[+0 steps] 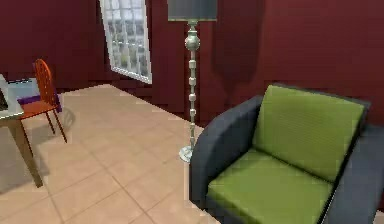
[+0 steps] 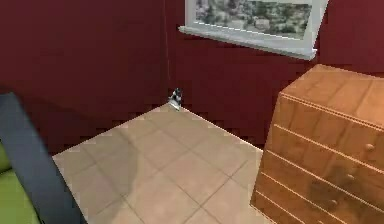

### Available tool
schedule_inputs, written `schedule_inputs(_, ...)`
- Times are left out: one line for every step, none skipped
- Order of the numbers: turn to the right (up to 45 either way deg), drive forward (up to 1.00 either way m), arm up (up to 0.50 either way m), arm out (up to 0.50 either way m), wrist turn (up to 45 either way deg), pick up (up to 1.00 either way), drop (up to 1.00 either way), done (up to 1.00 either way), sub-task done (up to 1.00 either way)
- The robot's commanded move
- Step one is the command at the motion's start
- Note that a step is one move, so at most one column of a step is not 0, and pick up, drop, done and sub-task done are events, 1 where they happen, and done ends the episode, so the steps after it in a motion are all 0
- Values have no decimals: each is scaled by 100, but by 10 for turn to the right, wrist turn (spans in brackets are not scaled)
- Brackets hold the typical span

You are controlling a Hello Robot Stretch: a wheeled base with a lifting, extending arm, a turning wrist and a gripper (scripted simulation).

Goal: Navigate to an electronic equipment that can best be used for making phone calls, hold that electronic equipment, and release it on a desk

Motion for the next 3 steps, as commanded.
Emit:
schedule_inputs(-450,0,0,0,0,0,0,0,0)
schedule_inputs(-450,0,0,0,0,0,0,0,0)
schedule_inputs(-330,0,0,0,0,0,0,0,0)
